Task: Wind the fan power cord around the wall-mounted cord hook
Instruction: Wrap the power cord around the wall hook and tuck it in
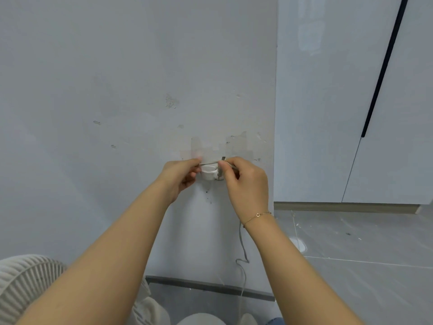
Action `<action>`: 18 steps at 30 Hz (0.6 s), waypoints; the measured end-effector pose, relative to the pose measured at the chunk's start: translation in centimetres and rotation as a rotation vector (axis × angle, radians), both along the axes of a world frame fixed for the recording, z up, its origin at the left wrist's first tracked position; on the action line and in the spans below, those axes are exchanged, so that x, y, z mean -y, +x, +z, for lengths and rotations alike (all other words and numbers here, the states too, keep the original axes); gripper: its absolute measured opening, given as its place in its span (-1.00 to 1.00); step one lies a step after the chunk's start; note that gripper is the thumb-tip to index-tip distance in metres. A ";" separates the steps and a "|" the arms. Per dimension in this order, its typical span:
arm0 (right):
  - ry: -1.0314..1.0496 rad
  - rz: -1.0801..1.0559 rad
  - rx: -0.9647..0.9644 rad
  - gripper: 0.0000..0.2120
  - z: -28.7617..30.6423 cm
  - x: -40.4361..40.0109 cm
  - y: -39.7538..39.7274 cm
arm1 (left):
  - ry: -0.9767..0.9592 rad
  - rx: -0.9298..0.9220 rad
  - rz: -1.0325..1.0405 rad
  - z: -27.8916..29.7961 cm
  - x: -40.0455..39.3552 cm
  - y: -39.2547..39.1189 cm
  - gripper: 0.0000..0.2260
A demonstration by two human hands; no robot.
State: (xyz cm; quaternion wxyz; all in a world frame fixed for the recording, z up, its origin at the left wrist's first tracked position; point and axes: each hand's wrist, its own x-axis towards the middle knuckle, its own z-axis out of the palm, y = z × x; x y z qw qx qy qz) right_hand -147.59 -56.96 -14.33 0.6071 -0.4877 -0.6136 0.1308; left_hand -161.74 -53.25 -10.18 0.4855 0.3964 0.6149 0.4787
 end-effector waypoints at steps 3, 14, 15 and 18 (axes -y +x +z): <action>0.025 -0.042 -0.013 -0.77 0.4 0.2 -0.1 | 0.069 -0.153 -0.083 -0.1 0.3 -0.4 -0.78; -0.166 -0.013 -0.273 -0.75 0.5 -0.9 0.9 | 0.337 -0.617 -0.271 -0.4 1.5 -2.8 -0.91; -0.169 -0.013 -0.291 -0.76 0.4 -1.0 1.0 | 0.356 -0.665 -0.286 -0.5 1.5 -2.9 -0.91; -0.177 -0.038 -0.322 -0.78 0.1 -1.5 1.0 | 0.397 -0.721 -0.289 -0.8 1.2 -3.0 -0.91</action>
